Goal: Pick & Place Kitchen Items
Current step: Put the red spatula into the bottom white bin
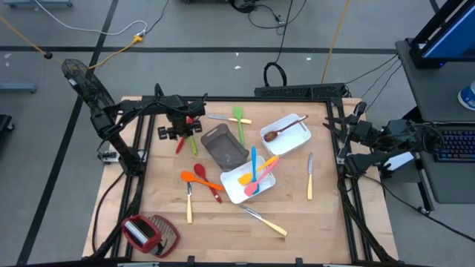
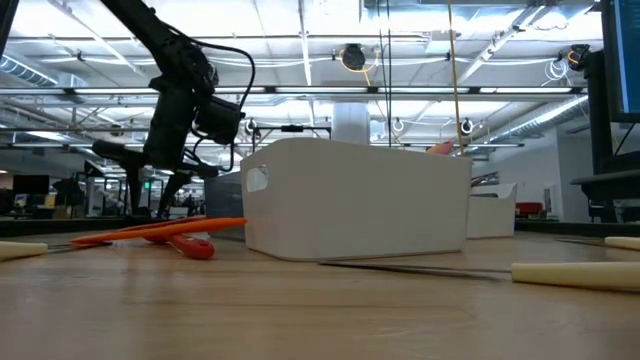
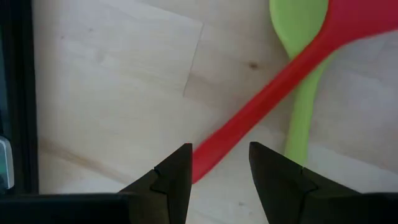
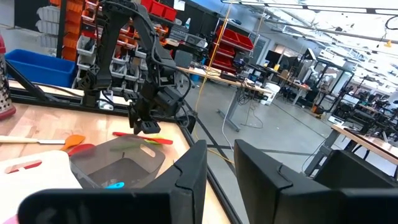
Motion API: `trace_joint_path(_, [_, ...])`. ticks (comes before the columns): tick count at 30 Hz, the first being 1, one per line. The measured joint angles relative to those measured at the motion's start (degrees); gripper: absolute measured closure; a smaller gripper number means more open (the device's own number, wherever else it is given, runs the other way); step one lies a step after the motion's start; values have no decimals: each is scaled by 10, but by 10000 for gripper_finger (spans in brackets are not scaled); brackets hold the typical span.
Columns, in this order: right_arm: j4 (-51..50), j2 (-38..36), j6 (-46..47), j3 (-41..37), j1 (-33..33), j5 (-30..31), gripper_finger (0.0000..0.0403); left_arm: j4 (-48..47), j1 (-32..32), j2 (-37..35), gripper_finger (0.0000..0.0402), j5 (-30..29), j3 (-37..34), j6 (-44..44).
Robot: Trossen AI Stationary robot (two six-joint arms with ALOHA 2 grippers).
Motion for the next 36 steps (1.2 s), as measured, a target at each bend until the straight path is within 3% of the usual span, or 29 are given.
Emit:
trace_joint_path(9, [0,0,-1,0,0,0,330,3,5,1,241,0,0,24])
trace_joint_path(28, [3,0,-5,0,0,0,330,33,20,93,241,45,4,54])
trace_joint_path(31, [3,0,-5,0,0,0,330,33,20,94,257,43,3,56])
trace_joint_path(36, [3,0,-5,0,0,0,330,30,17,95,320,31,3,56])
